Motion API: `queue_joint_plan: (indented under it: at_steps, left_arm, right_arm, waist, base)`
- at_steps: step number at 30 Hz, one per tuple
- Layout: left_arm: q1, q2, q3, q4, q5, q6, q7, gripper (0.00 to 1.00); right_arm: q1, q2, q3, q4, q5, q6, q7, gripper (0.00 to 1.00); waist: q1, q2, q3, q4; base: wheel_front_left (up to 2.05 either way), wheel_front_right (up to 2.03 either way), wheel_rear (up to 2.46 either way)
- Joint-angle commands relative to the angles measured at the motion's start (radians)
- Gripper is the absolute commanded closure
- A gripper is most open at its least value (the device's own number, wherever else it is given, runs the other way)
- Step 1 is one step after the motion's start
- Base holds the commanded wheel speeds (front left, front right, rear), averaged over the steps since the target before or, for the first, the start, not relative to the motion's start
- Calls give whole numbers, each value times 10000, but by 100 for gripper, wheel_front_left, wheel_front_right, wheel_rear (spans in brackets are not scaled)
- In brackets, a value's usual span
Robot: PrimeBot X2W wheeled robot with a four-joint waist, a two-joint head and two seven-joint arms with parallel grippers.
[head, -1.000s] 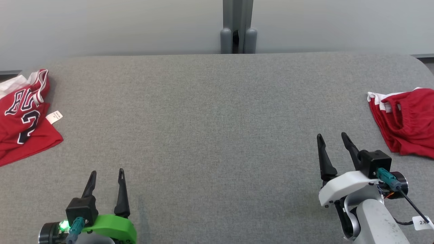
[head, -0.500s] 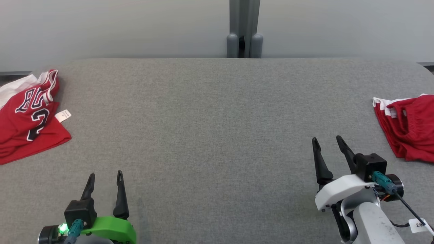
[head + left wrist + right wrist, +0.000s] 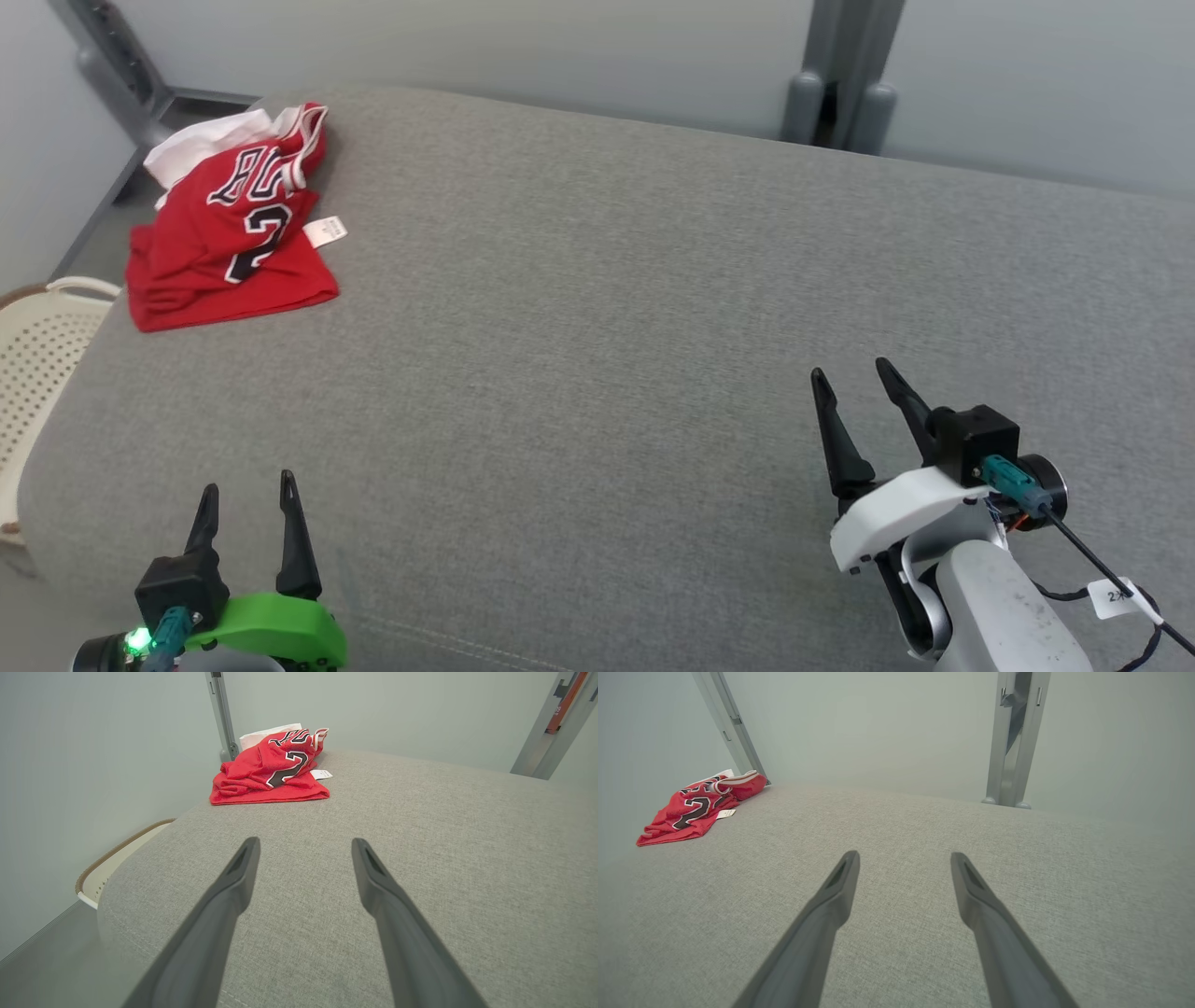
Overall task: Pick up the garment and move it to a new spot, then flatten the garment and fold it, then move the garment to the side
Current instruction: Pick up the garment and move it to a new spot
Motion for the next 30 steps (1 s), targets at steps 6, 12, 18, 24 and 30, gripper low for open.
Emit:
queue_joint_plan:
  at_steps: [6,12,18,24,30]
  left_arm:
    - [216,25,351,-15,0,61,0,0]
    - [357,24,694,106,-99,-14,0,0]
    - [200,24,1023,270,-448,-302,0,0]
    - [-651,24,1389,625,-871,-776,0,0]
    - [-2148,244,1900,1033,-1016,-1178,0,0]
  right_arm:
    - [-104,-41,231,172,98,-15,-29,0]
    - [-100,-45,416,270,159,-15,-29,0]
    - [-243,-44,423,382,-29,-15,-29,0]
    - [-645,-52,153,242,-403,-15,-29,0]
    - [-1288,-48,-167,-64,-960,-15,-29,0]
  waist:
    - [1,0,143,2166]
    - [1,0,161,2820]
    - [1,0,368,2795]
    - [1,0,1167,2326]
    - [1,0,2394,1700]
  base:
    - [0,0,0]
    - [0,0,0]
    - [0,0,0]
    - [0,0,0]
    - [0,0,0]
